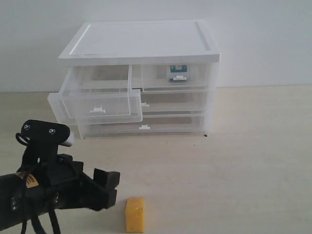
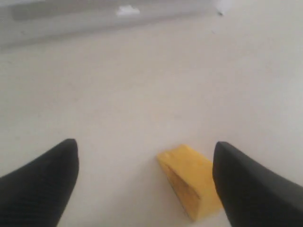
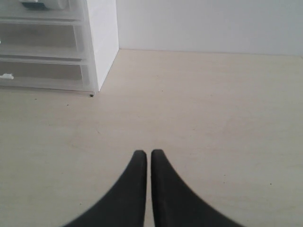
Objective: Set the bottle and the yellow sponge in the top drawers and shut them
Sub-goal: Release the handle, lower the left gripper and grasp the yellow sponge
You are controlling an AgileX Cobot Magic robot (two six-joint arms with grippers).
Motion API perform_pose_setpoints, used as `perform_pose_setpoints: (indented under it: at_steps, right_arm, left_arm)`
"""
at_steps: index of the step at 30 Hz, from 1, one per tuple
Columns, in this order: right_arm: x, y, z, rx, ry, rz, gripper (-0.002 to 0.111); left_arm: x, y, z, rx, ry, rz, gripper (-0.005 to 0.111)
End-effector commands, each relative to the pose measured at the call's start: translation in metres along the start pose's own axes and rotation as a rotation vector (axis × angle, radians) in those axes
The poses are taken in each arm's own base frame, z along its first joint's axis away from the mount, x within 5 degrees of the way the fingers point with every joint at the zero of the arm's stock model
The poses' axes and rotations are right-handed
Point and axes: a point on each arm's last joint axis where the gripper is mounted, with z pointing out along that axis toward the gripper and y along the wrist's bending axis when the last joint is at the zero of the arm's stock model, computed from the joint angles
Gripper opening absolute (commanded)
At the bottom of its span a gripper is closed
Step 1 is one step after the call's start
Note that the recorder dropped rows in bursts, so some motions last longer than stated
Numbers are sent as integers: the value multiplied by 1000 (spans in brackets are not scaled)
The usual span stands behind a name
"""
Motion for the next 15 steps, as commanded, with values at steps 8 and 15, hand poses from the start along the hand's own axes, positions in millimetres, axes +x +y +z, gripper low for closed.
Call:
perform_pose_setpoints:
  at_steps: [8, 15]
  right_arm:
    - [-1, 0, 0, 2, -13, 2, 1]
    - [-1, 0, 0, 2, -13, 2, 1]
  left_arm:
    - [-27, -37, -12, 249, 290, 101, 72]
    - [-22, -38, 9, 202, 447, 138, 72]
